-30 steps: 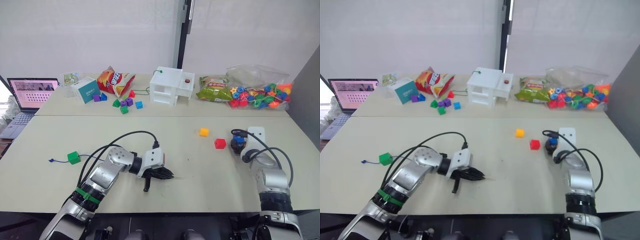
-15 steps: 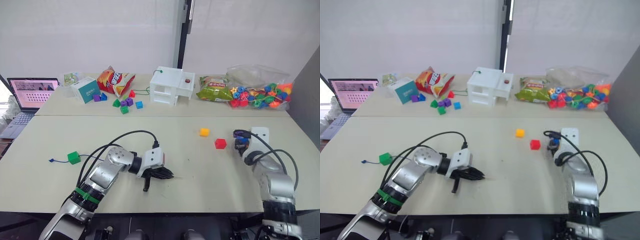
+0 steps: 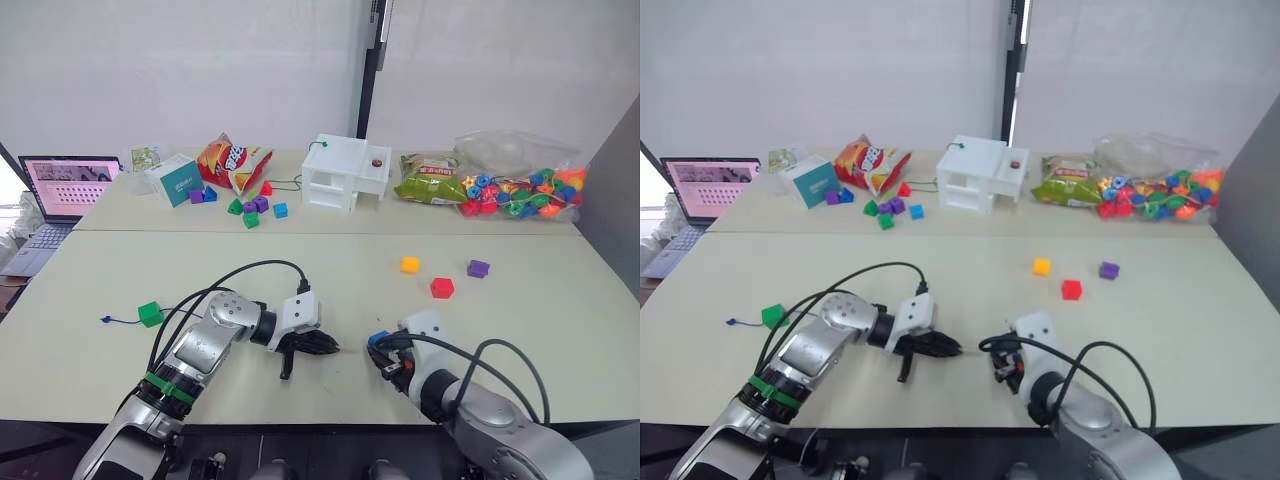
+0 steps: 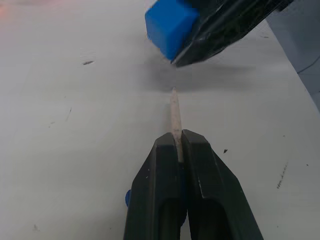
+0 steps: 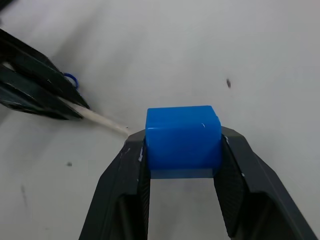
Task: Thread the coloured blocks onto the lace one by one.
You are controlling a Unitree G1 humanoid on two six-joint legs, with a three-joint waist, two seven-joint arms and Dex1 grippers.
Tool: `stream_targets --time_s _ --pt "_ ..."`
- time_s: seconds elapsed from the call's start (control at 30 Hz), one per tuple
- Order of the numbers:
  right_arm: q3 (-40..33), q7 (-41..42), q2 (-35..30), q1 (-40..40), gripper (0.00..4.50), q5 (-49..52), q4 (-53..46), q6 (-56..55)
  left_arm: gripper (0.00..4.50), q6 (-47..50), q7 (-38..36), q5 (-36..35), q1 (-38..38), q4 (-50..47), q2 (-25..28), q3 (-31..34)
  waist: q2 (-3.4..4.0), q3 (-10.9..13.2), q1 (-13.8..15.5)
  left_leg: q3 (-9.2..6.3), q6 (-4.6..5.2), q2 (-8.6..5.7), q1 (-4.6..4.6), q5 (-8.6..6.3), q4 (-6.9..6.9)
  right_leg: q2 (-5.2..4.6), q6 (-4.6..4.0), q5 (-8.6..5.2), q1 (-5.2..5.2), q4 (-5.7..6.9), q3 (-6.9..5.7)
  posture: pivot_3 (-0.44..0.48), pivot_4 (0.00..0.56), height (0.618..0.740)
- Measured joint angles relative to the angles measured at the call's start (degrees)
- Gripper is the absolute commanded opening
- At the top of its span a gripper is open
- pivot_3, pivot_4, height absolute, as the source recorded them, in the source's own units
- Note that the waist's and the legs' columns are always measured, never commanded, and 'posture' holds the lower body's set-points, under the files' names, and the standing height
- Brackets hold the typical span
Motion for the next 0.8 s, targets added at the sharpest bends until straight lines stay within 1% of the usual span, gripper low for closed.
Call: stream_targets --time_s 0.13,0.2,0.33,0.4,0.43,0.57,0.63,0.73,0.8 --pt "2.86 -0.97 0.67 -0.36 1.20 -2.85 3.93 -3.79 0.00 0.00 -0.12 -0.02 -0.32 0.00 0.27 0.03 -0.03 -0.02 -0.34 0.00 0.00 0.05 0.05 0.00 -0.03 0.09 0.00 0.00 0.03 -0.01 0.00 0.000 0.150 0.740" --pt "3.07 -1.10 1.99 -0.36 2.22 -3.58 5.36 -5.87 0.00 0.00 -0.11 -0.02 -0.32 0.00 0.37 0.04 -0.03 -0.02 -0.37 0.00 0.00 0.11 0.10 0.00 -0.03 0.14 -0.01 0.00 0.06 -0.01 0.02 0.000 0.150 0.740" --pt "3.00 0.63 0.94 -0.16 3.57 -3.53 6.00 -7.24 0.00 0.01 0.04 -0.02 -0.31 -0.03 0.45 0.05 -0.03 -0.02 -0.28 0.00 0.00 0.10 0.09 0.00 -0.02 0.13 -0.01 0.00 0.06 -0.01 0.02 0.000 0.150 0.740" --pt "2.18 2.51 -0.99 -0.33 4.28 -2.75 4.96 -6.83 0.00 0.14 0.07 -0.04 -0.21 -0.12 0.77 0.18 -0.03 -0.02 -0.14 0.00 0.00 0.09 0.07 0.00 -0.02 0.11 -0.01 0.00 0.05 -0.02 0.02 0.000 0.150 0.740" --pt "1.22 4.76 -3.46 -1.26 4.47 -1.33 3.92 -5.41 0.00 0.26 0.13 -0.15 -0.01 -0.55 1.16 0.34 -0.02 -0.01 -0.21 0.03 0.01 0.08 0.03 0.00 0.00 0.10 0.00 0.00 0.04 -0.03 0.04 0.000 0.150 0.740" --pt "-3.39 13.81 -11.75 -7.48 4.47 5.00 -0.54 -1.97 0.00 1.29 0.25 -0.79 0.43 -2.74 1.74 1.10 -0.03 -0.01 -0.26 -0.04 0.01 0.14 0.05 -0.01 -0.03 0.15 -0.02 0.00 0.06 -0.04 -0.02 0.000 0.150 0.740" --pt "-3.48 22.53 -21.35 -11.17 4.47 8.78 0.27 -1.82 0.00 1.52 0.38 -0.87 0.87 -4.11 2.03 1.19 -0.02 0.00 -0.23 -0.03 0.03 0.12 0.05 -0.02 -0.02 0.12 -0.01 0.00 0.10 -0.10 -0.04 0.000 0.150 0.740" --pt "-1.60 33.15 -29.07 -15.59 4.47 9.70 6.04 -6.09 0.00 2.50 0.64 -0.88 1.49 -4.62 2.71 1.49 -0.03 0.01 -0.28 -0.03 0.04 0.15 0.06 -0.02 -0.02 0.15 -0.02 0.00 0.13 -0.12 -0.05 0.000 0.150 0.740" --pt "4.52 43.33 -34.62 -21.84 4.47 6.86 13.59 -14.23 0.00 3.01 0.75 -0.90 2.34 -5.55 3.08 1.74 -0.02 0.02 -0.46 0.04 0.04 0.15 0.06 -0.02 -0.02 0.16 -0.02 0.00 0.10 -0.13 0.00 0.000 0.150 0.740"
